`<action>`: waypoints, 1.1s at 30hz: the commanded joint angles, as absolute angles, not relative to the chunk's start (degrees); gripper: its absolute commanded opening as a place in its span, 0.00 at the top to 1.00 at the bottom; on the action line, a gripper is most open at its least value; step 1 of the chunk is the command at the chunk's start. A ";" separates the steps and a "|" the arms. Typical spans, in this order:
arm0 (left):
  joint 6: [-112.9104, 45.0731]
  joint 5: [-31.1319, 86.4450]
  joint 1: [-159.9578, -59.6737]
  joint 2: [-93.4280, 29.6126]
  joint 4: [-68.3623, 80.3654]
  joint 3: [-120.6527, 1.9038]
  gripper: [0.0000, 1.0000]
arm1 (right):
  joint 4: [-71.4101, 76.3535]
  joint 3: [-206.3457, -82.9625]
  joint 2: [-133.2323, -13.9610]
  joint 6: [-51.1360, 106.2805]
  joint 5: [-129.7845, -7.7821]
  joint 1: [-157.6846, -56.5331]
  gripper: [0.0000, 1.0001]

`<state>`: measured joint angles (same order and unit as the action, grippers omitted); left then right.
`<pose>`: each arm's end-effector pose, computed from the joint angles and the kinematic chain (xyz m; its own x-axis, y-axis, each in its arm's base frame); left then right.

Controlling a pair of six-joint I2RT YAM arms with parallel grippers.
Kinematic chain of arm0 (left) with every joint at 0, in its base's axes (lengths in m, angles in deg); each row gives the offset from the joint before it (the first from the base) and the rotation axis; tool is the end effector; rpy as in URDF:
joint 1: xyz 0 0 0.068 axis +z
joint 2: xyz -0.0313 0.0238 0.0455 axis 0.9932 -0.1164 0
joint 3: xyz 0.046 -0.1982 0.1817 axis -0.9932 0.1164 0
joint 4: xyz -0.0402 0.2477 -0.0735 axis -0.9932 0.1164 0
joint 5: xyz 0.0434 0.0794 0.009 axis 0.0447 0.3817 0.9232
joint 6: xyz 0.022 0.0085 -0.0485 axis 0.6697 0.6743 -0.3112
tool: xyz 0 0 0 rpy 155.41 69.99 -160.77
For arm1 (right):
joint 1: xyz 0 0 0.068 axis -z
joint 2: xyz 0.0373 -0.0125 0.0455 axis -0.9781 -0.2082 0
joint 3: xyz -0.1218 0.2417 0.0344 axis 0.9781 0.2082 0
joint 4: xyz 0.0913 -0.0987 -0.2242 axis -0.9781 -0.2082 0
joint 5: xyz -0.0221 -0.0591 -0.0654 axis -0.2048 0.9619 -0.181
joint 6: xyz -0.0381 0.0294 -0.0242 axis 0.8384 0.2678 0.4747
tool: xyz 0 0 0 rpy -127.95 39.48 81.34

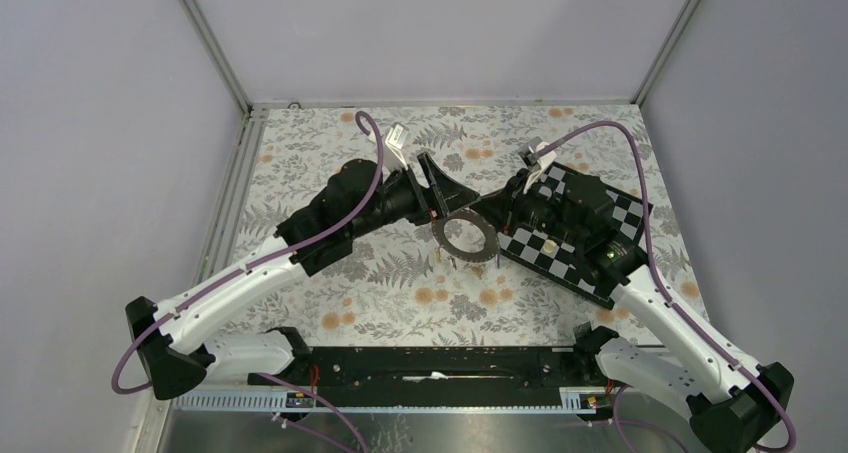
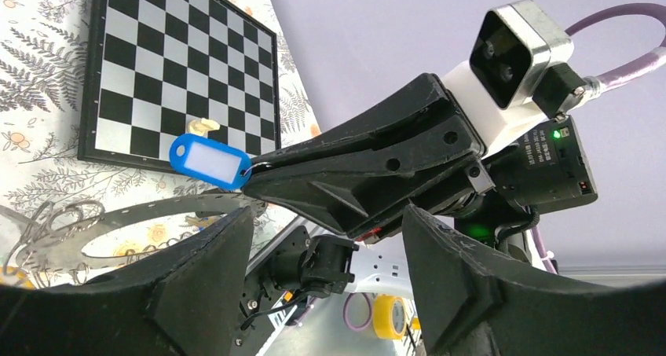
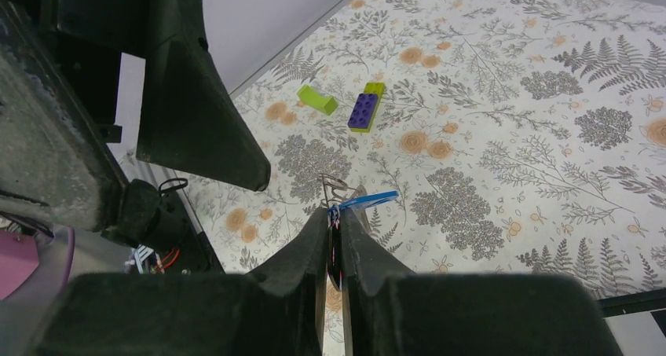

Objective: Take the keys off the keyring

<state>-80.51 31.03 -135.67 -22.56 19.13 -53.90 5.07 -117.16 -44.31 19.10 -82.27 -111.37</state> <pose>0.1594 -0.2116 0.3978 -0.7719 -0.3854 -0.5057 0.3495 0.4073 -0.8438 0.1701 0.1273 0.3622 -0.2378 0.1377 -0.9615 -0.7790 0.5642 0.2735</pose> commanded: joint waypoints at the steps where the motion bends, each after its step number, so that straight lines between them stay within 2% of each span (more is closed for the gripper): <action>1: -79.22 28.88 -135.90 -21.78 16.14 -56.71 0.28 | 7.14 -119.63 -42.06 21.41 -87.68 -111.56 0.87; 6: -69.72 28.19 -135.85 -19.02 19.91 -59.28 0.25 | 3.56 -121.41 -40.04 23.32 -93.35 -111.53 0.86; 11: -58.59 24.02 -135.85 -15.28 22.26 -60.70 0.19 | -8.10 -128.50 -39.42 25.36 -99.93 -111.52 1.00; 19: -43.88 4.61 -135.86 -12.12 17.77 -59.56 0.18 | -21.37 -137.42 -40.76 30.24 -114.79 -111.50 1.00; 26: -42.18 -10.48 -135.85 -15.80 17.45 -63.78 0.22 | -25.37 -143.28 -41.72 31.11 -127.14 -111.53 1.00; 33: -47.02 -16.35 -136.09 -19.90 13.63 -63.50 0.26 | -25.33 -144.24 -41.76 30.84 -128.95 -111.53 1.00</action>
